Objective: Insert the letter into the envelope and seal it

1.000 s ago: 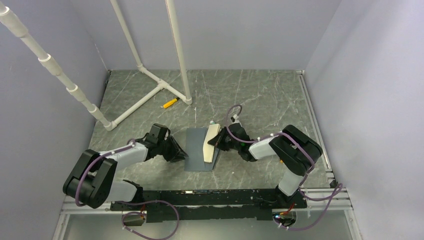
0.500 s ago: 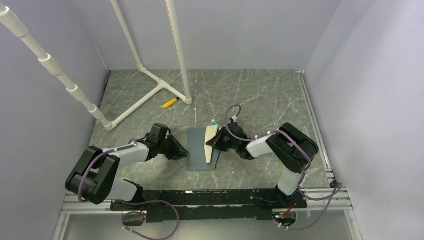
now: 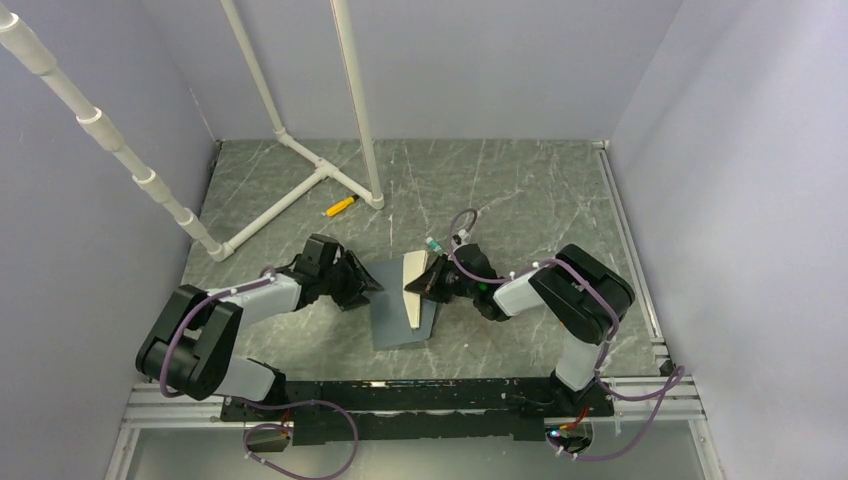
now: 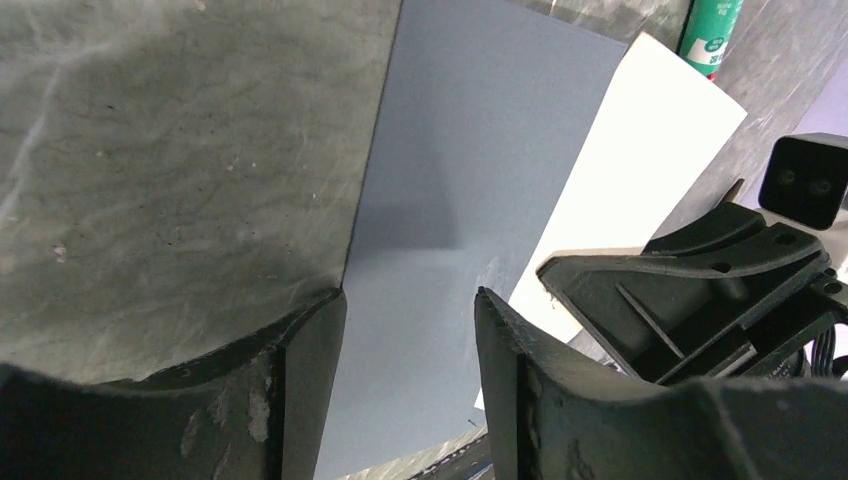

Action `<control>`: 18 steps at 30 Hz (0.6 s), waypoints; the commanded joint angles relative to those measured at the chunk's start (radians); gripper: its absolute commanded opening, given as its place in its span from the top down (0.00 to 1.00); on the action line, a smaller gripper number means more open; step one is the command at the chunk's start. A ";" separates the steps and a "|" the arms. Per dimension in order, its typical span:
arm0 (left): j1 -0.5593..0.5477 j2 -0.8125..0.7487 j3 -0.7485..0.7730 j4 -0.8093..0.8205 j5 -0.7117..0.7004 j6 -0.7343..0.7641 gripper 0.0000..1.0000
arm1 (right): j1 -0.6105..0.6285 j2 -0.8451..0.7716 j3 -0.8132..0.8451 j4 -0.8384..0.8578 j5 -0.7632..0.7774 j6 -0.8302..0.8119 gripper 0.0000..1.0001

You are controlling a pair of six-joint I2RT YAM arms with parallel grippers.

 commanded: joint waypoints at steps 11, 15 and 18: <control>0.025 0.015 0.090 -0.198 -0.189 0.190 0.60 | 0.000 0.004 0.044 -0.137 0.006 -0.052 1.00; 0.025 -0.046 0.124 -0.135 -0.108 0.249 0.62 | 0.000 0.005 0.058 -0.205 0.031 -0.069 1.00; 0.025 -0.049 0.121 -0.053 -0.036 0.258 0.66 | 0.000 0.011 0.061 -0.214 0.034 -0.070 1.00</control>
